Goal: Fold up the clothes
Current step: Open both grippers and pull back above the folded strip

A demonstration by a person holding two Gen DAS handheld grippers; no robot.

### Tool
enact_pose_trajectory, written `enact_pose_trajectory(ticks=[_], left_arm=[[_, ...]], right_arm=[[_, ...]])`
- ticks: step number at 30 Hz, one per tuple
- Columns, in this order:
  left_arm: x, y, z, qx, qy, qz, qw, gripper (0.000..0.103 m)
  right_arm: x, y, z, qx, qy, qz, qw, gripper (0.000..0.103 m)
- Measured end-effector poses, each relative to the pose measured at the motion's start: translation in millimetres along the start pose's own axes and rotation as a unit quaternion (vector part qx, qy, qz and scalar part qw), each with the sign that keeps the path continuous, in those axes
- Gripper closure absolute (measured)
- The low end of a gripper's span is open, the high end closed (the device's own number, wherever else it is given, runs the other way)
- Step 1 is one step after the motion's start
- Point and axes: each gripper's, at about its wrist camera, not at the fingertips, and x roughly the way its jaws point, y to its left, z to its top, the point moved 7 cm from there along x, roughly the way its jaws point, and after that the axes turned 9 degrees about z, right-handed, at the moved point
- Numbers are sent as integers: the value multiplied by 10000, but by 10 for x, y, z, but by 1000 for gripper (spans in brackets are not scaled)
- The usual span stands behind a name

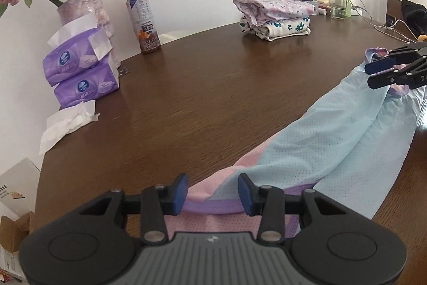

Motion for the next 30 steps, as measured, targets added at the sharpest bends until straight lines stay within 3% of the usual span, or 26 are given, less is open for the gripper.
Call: enact_pose_trajectory(ticks=[1,3,11,14,17,24,30], left_arm=[[13,-1,-8,50,23,-59,10000,85],[48,-1,-21,152,79,-100,9998,101],[70,168,-46,-391,66,364,9985,101],[19,313,-30,-879,15,483,9950,91],[-80,459,-37,-1327,-21,500,9899,80],[-145,507,-164,-1816,251,215,9828,79],[-32,460,-154,-1938,399,320,9797,78]], right_arm=[[38,-18,-18,61,32,-34,10000,48],[86,-26,-54,107,73,-86,9999,48],[127,-99,-109,203,85,-482,9986,48],[140,-109,-126,141,94,-582,9982,48],[118,-84,-116,54,46,-641,9979,48],[-62,95,-75,-201,-207,-665,9974,47],[-123,187,-127,-219,-247,-641,9974,47]])
